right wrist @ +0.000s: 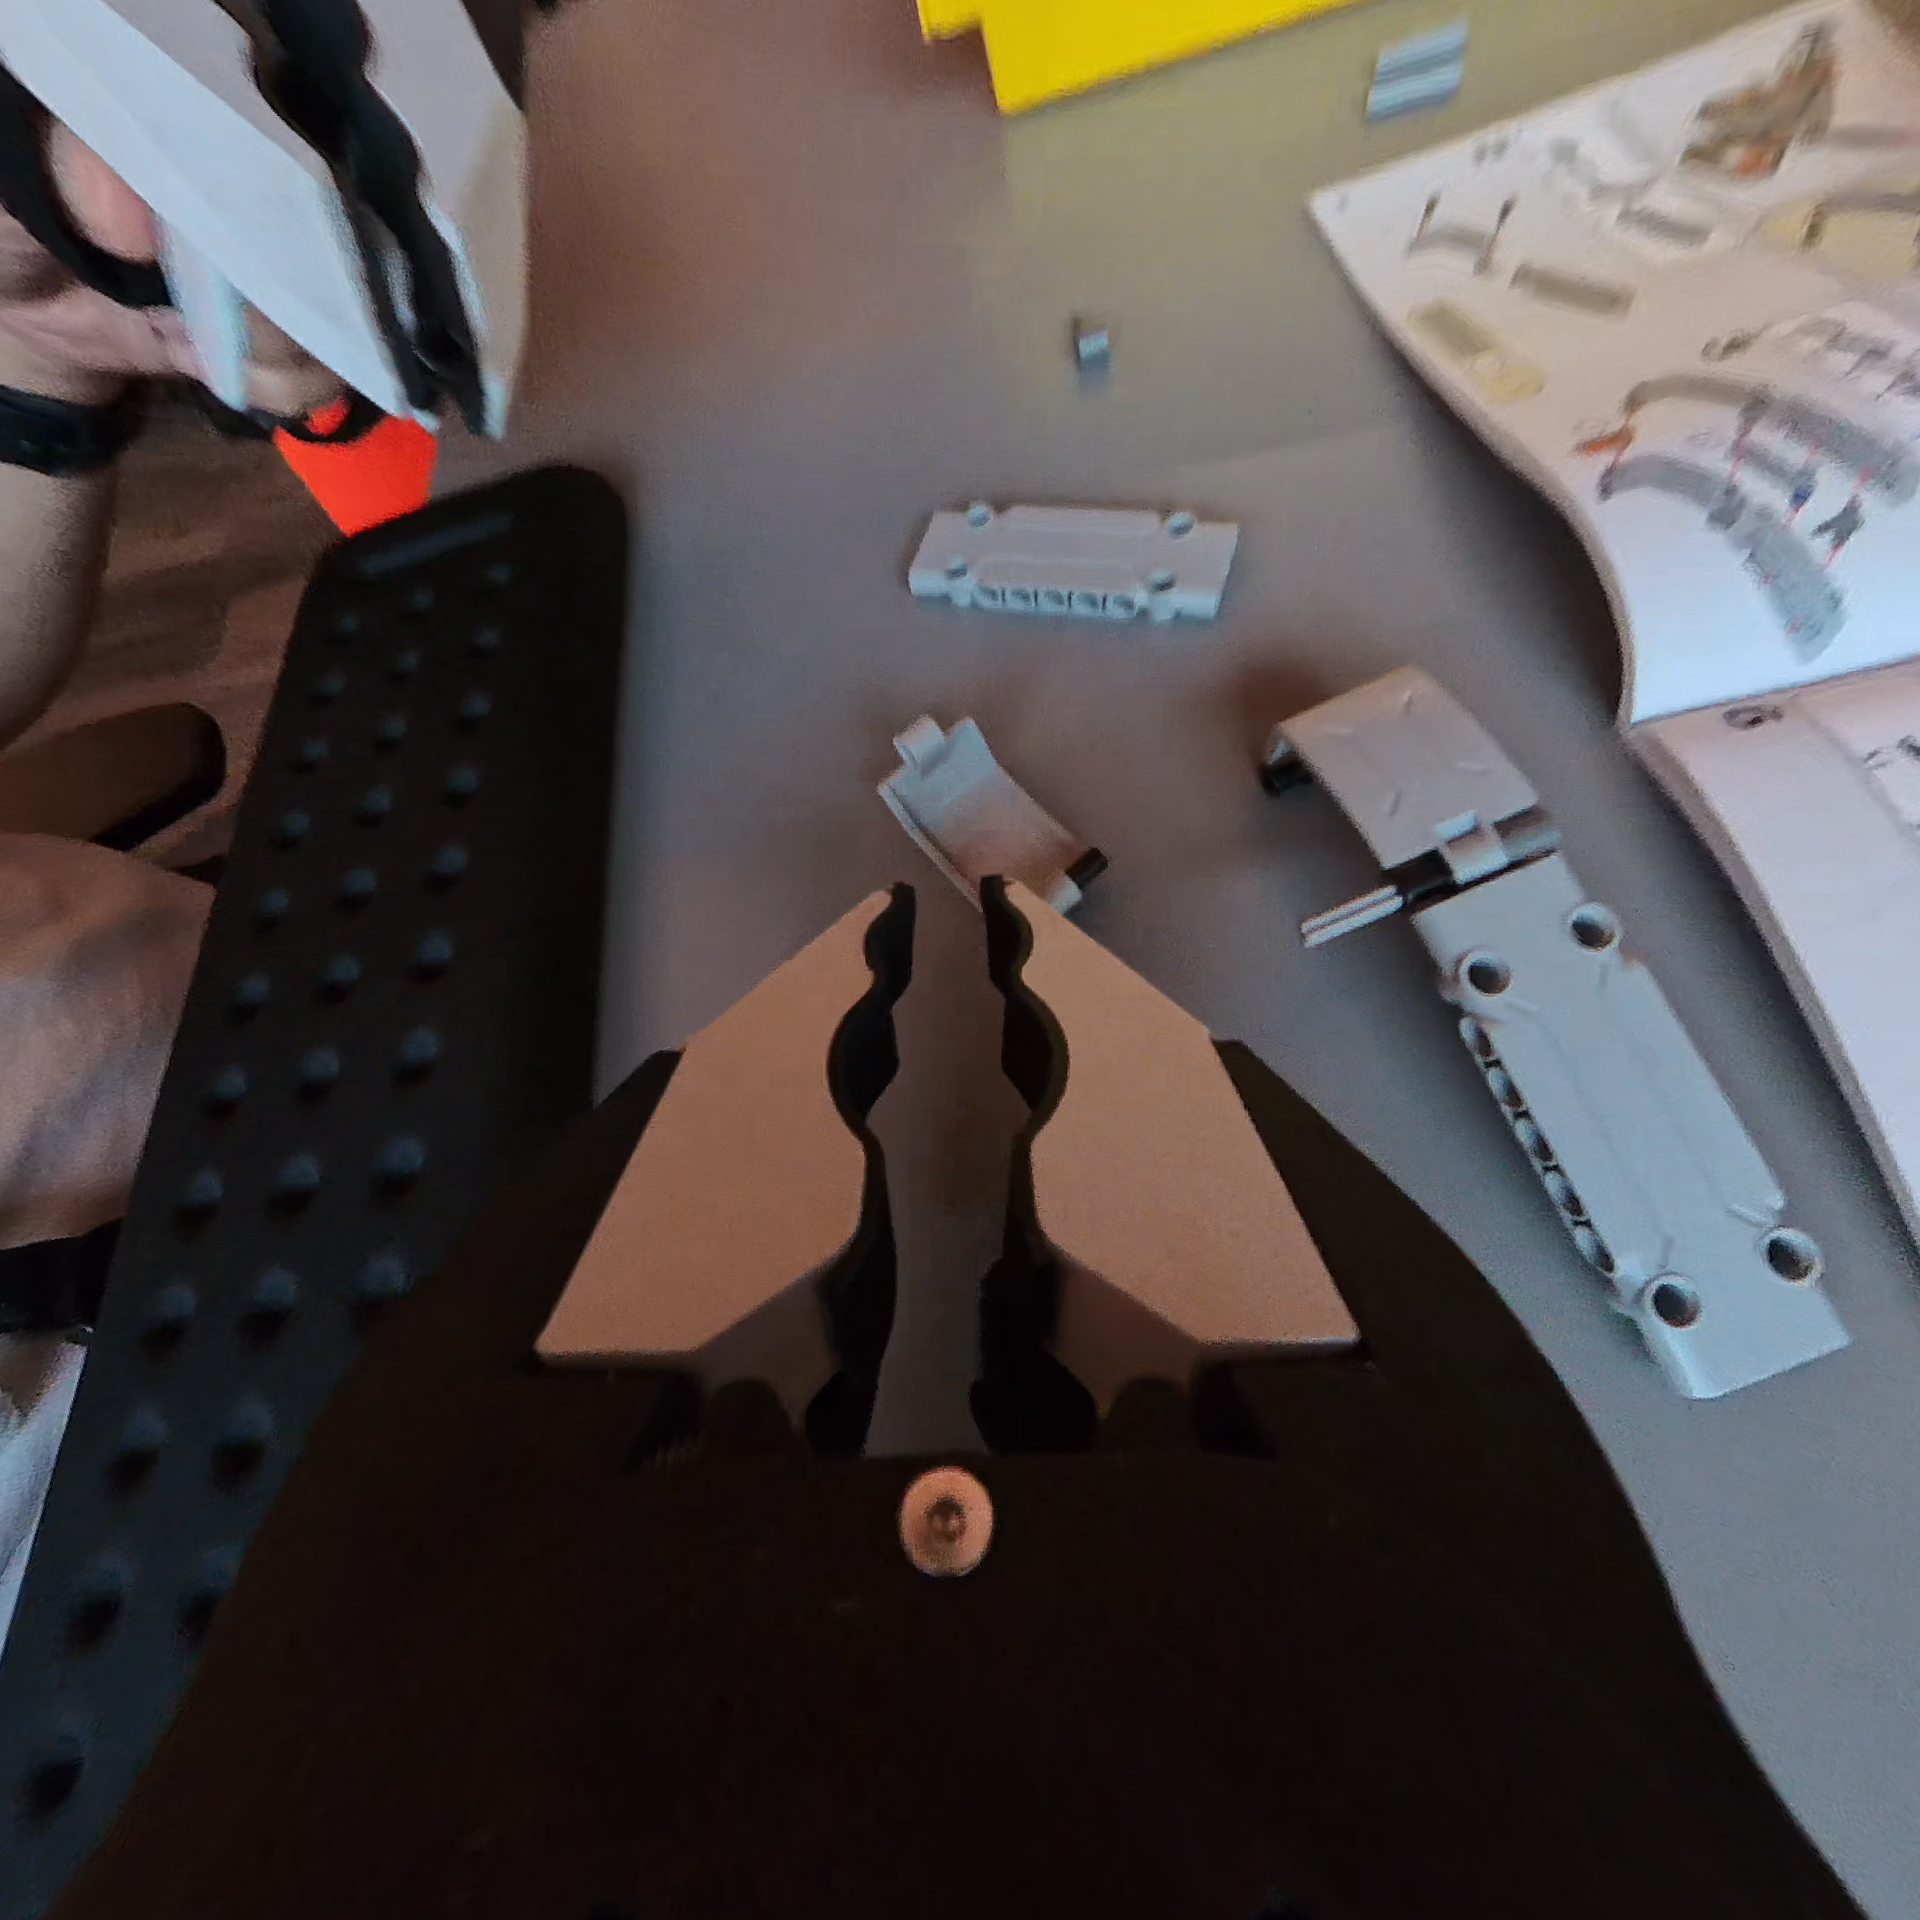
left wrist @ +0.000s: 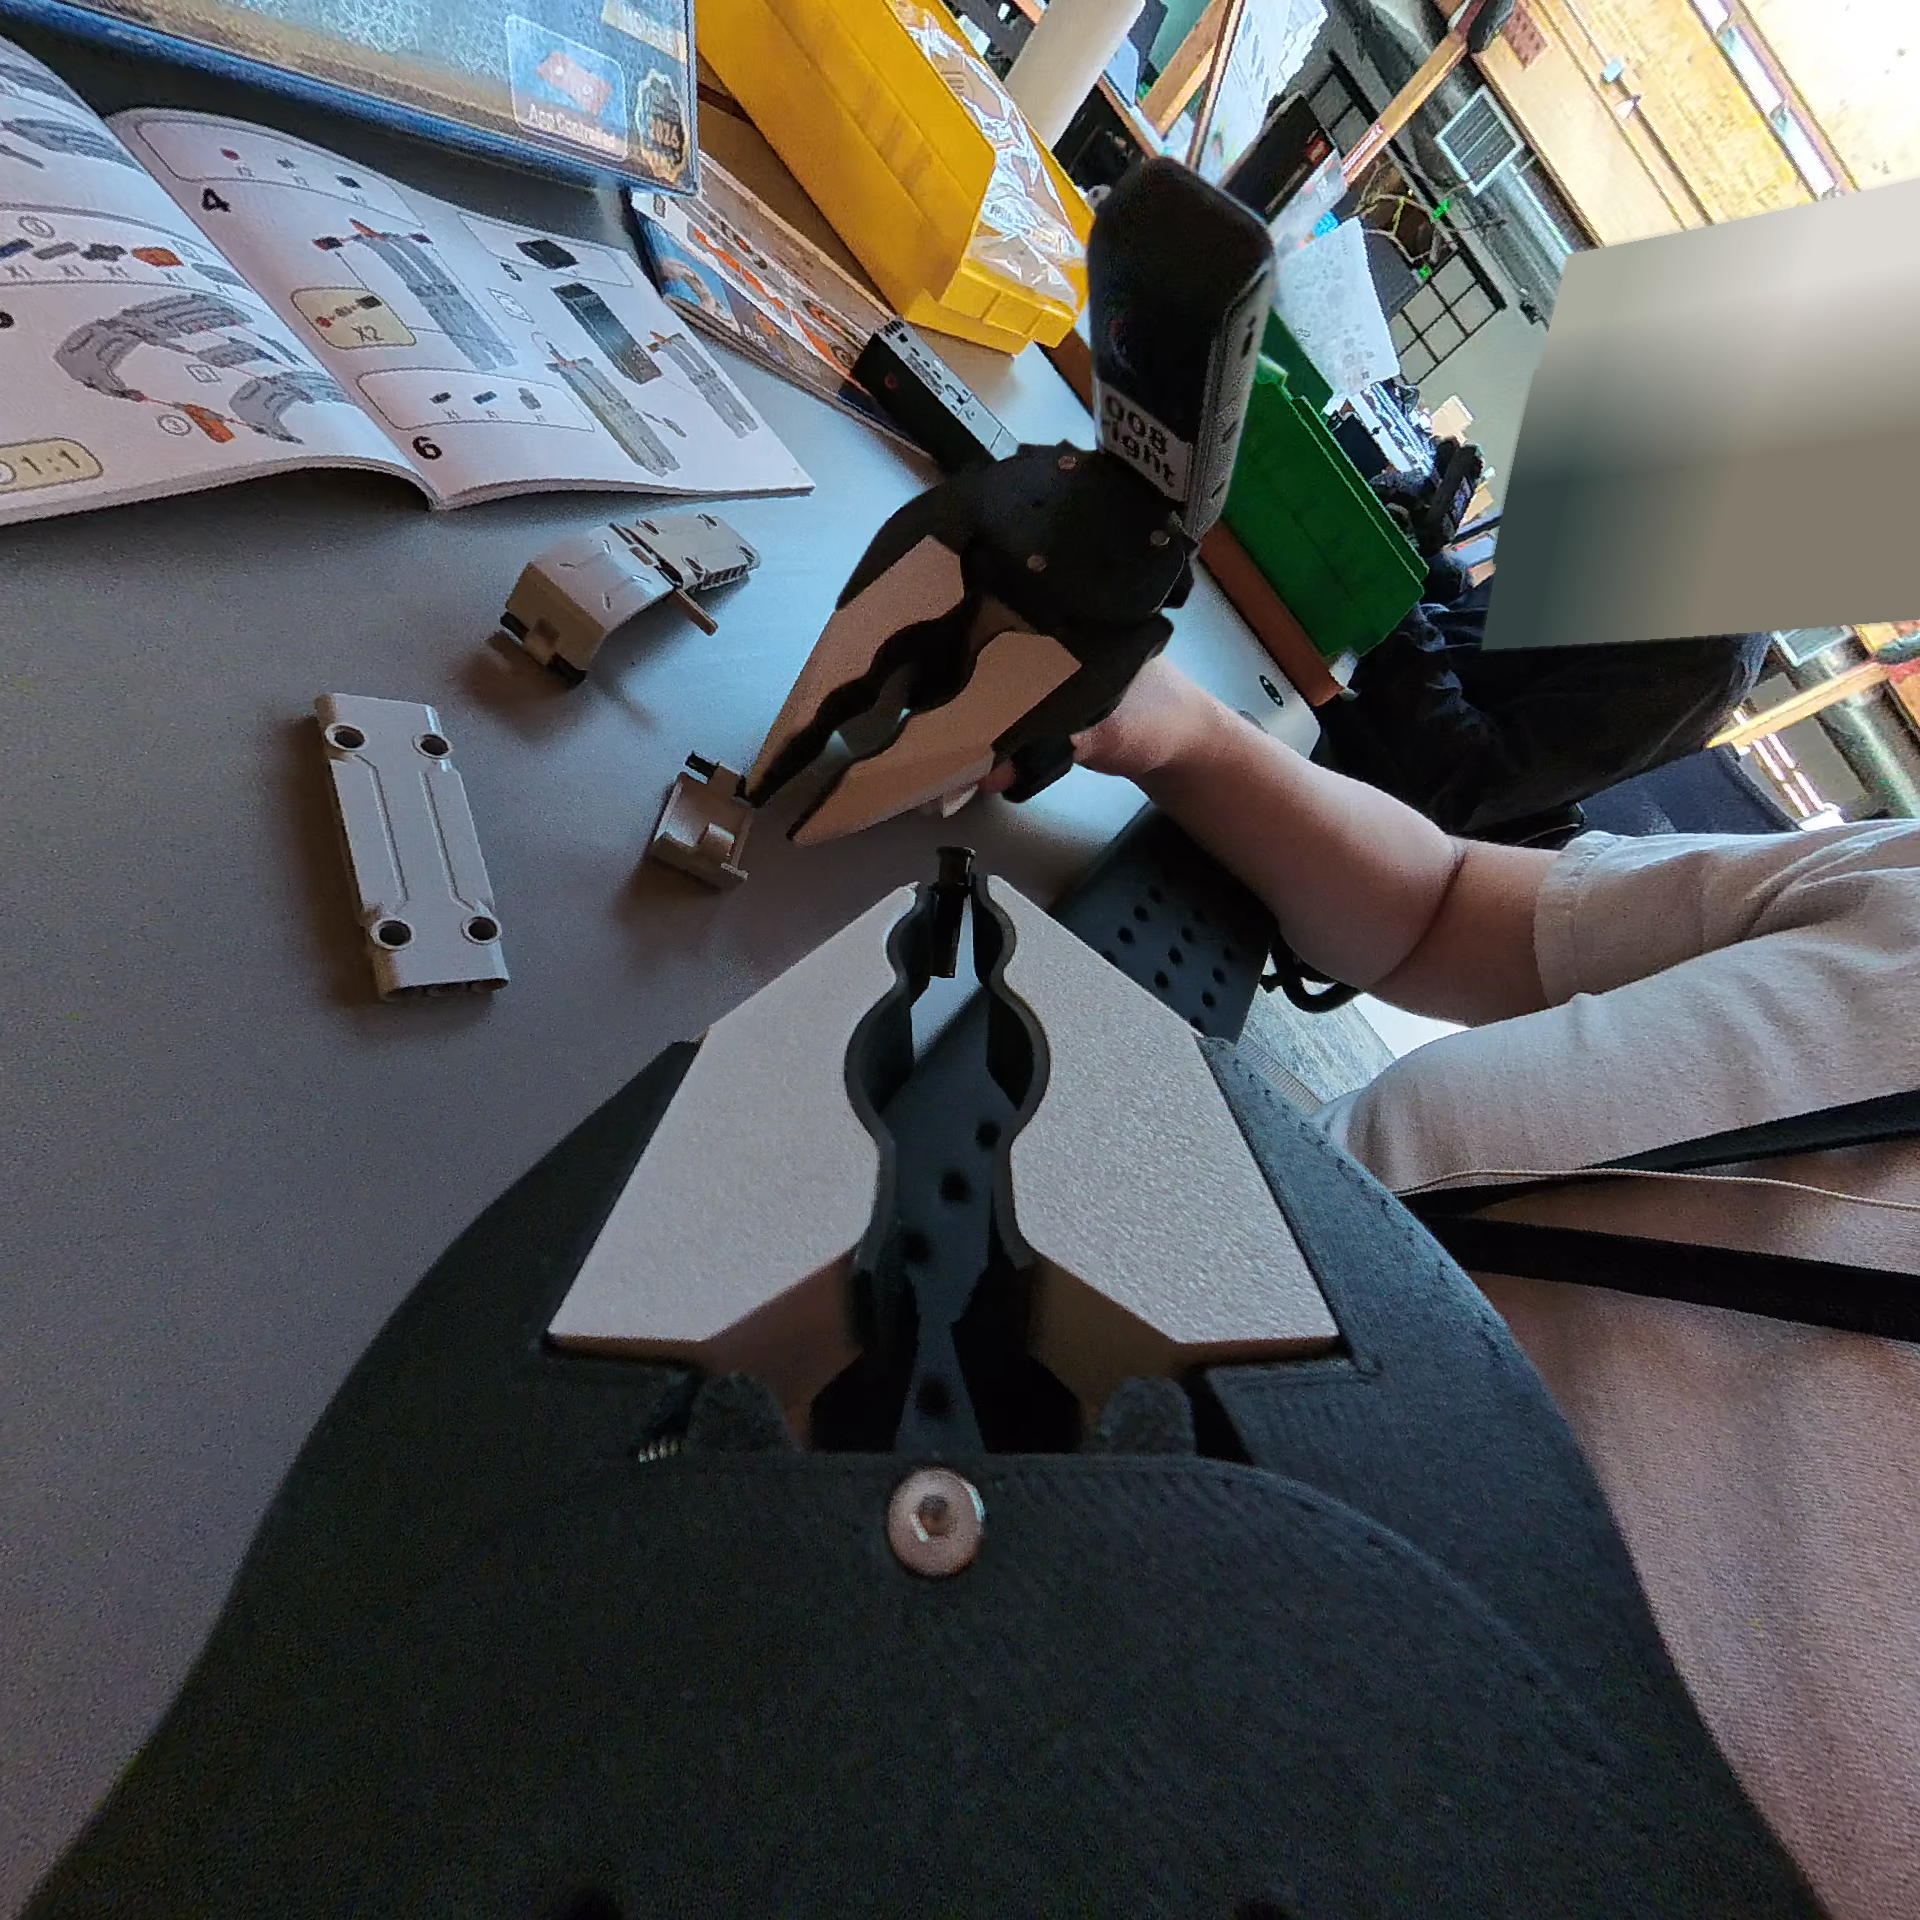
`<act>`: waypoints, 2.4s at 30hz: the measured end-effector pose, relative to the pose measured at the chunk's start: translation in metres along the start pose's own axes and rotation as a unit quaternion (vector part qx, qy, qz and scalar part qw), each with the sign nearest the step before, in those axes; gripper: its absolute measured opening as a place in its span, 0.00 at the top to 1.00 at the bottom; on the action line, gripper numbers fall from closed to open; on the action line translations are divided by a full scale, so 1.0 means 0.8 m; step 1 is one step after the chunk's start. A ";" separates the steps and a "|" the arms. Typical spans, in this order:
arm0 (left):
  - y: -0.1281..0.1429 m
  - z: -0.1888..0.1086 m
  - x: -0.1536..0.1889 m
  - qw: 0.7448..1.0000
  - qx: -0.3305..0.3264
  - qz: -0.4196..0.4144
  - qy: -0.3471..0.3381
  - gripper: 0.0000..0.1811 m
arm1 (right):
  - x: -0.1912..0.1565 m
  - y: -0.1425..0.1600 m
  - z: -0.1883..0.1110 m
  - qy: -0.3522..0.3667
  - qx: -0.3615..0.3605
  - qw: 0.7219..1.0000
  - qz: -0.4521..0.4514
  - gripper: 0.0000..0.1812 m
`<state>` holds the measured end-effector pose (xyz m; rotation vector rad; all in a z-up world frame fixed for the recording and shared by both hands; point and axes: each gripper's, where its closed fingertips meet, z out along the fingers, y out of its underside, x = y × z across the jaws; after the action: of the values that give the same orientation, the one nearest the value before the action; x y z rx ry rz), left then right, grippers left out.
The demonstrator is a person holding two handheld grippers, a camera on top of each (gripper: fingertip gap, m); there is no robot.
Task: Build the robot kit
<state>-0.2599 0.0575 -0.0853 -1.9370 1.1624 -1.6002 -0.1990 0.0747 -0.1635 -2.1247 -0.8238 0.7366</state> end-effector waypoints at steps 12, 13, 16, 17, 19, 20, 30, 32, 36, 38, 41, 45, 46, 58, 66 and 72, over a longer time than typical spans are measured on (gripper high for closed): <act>0.026 0.012 0.013 1.000 -0.013 0.002 -0.001 0.97 | -0.009 -0.070 -0.058 0.074 0.177 0.976 -0.106 1.00; 0.028 0.015 0.012 1.000 -0.018 -0.002 0.002 0.97 | -0.023 -0.094 -0.082 0.068 0.247 0.958 -0.132 1.00; 0.025 0.021 0.017 0.999 -0.026 0.012 0.018 0.97 | -0.034 -0.127 -0.138 0.082 0.355 0.922 -0.129 1.00; 0.025 0.023 0.017 0.999 -0.032 0.026 0.017 0.97 | -0.038 -0.132 -0.147 0.076 0.367 0.919 -0.126 1.00; 0.028 0.028 0.016 0.997 -0.054 0.059 0.013 0.97 | -0.048 -0.135 -0.157 0.046 0.382 0.914 -0.133 1.00; 0.030 0.030 0.016 0.995 -0.066 0.077 0.008 0.97 | -0.053 -0.135 -0.159 0.021 0.386 0.913 -0.133 0.99; 0.030 0.023 -0.003 0.988 -0.097 0.121 -0.016 0.97 | -0.018 -0.156 -0.154 0.007 0.353 0.925 -0.139 1.00; 0.015 0.018 -0.001 0.991 -0.084 0.108 0.002 0.97 | -0.009 -0.168 -0.157 0.017 0.334 0.932 -0.137 1.00; 0.001 0.013 0.007 0.991 -0.096 0.092 0.033 0.97 | -0.027 -0.156 -0.124 -0.045 0.267 0.940 -0.208 1.00; 0.006 0.013 0.011 0.988 -0.116 0.087 0.043 0.97 | -0.052 -0.129 -0.090 -0.085 0.224 0.940 -0.244 0.89; 0.024 0.015 0.023 0.981 -0.161 0.082 0.073 0.97 | -0.083 -0.091 -0.044 -0.065 0.163 0.927 -0.330 0.81; 0.041 0.023 0.034 0.969 -0.212 0.061 0.113 0.97 | -0.112 -0.070 -0.019 -0.037 0.120 0.895 -0.428 0.86; 0.039 0.024 0.038 0.967 -0.215 0.049 0.127 0.97 | -0.115 -0.069 -0.018 -0.040 0.115 0.895 -0.430 0.87; 0.008 0.011 0.031 0.977 -0.151 -0.005 0.148 0.96 | -0.095 -0.071 -0.046 -0.024 0.151 0.925 -0.349 0.97; -0.014 0.031 0.049 0.987 -0.035 0.014 0.157 0.91 | -0.084 -0.073 -0.072 -0.032 0.193 0.934 -0.298 0.97; -0.012 0.045 0.040 0.989 -0.047 0.021 0.139 0.94 | -0.084 -0.071 -0.070 -0.033 0.193 0.935 -0.295 0.97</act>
<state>-0.2226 0.0306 -0.0684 -1.7697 1.3997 -1.8685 -0.2200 0.0315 -0.0712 -1.4018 -1.1726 0.5837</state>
